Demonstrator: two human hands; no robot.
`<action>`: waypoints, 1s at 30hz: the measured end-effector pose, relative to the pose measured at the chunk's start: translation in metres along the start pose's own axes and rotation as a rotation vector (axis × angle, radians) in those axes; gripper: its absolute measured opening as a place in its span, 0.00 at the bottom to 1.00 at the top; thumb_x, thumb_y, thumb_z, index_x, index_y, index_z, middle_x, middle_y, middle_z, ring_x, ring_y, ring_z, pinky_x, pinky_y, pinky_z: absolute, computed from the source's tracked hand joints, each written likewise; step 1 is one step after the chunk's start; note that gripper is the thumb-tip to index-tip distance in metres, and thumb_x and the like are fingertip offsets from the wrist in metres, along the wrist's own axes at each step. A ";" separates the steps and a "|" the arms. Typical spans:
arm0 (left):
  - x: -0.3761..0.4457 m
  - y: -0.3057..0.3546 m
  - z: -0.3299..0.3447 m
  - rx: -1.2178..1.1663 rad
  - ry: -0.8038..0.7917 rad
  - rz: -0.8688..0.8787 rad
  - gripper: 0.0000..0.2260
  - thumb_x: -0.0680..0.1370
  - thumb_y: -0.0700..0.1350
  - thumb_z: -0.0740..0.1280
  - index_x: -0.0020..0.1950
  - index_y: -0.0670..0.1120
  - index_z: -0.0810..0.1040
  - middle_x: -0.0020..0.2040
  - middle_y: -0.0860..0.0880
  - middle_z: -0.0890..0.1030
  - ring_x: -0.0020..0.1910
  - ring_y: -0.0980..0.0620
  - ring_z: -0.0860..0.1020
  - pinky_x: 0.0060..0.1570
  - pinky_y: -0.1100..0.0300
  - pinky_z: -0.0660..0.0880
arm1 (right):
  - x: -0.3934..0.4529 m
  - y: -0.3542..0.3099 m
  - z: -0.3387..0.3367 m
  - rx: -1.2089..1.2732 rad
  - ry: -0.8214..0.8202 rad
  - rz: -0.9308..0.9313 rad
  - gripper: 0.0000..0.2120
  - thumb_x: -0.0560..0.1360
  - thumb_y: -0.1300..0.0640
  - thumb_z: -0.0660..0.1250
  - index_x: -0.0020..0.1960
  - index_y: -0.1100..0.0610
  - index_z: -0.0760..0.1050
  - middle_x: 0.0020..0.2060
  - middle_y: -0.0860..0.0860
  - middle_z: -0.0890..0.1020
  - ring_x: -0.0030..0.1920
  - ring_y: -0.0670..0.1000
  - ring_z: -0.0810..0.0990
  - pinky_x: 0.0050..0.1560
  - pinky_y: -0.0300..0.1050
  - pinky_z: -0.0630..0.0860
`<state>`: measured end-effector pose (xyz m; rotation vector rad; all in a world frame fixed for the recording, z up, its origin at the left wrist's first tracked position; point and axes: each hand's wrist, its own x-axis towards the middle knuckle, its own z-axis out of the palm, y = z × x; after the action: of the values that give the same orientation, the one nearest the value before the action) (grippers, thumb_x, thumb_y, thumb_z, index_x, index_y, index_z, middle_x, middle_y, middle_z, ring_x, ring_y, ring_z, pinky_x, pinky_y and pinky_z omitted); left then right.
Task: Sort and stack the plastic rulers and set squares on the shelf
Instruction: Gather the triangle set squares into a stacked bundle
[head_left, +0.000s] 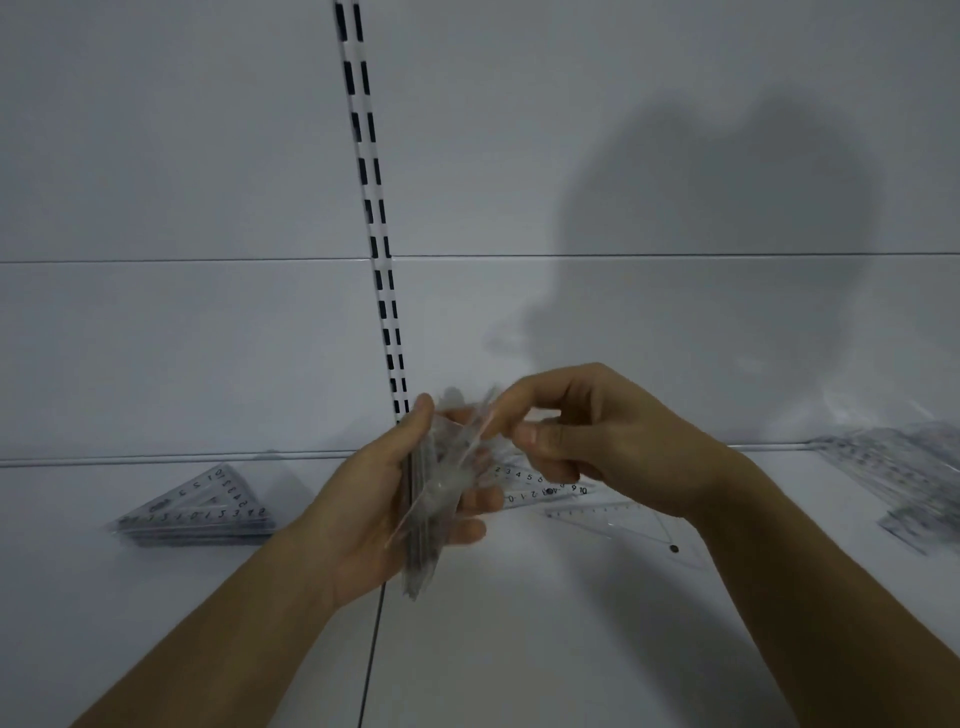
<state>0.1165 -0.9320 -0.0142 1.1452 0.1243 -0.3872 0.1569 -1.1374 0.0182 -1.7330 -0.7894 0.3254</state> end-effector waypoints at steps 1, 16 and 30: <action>-0.001 0.000 0.001 0.042 -0.015 -0.027 0.25 0.78 0.63 0.59 0.61 0.46 0.82 0.52 0.42 0.85 0.38 0.43 0.84 0.31 0.55 0.79 | 0.000 0.000 -0.001 0.004 -0.029 0.005 0.08 0.80 0.68 0.64 0.53 0.62 0.82 0.33 0.49 0.78 0.30 0.54 0.68 0.33 0.45 0.69; 0.009 -0.008 0.000 -0.026 -0.086 0.242 0.23 0.73 0.65 0.60 0.56 0.51 0.80 0.48 0.47 0.82 0.24 0.57 0.66 0.20 0.66 0.66 | 0.017 0.029 0.005 -0.495 0.406 0.077 0.08 0.75 0.45 0.71 0.48 0.49 0.79 0.41 0.45 0.81 0.36 0.42 0.77 0.40 0.38 0.75; 0.010 0.001 -0.006 -0.033 0.096 0.465 0.18 0.75 0.63 0.60 0.50 0.51 0.78 0.49 0.46 0.82 0.26 0.54 0.68 0.22 0.64 0.66 | 0.020 0.062 0.012 -0.921 0.168 0.230 0.09 0.78 0.51 0.67 0.55 0.52 0.82 0.52 0.49 0.79 0.55 0.52 0.77 0.56 0.49 0.75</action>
<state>0.1261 -0.9290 -0.0188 1.1212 -0.0533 0.0823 0.1855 -1.1238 -0.0395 -2.6828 -0.6508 -0.0638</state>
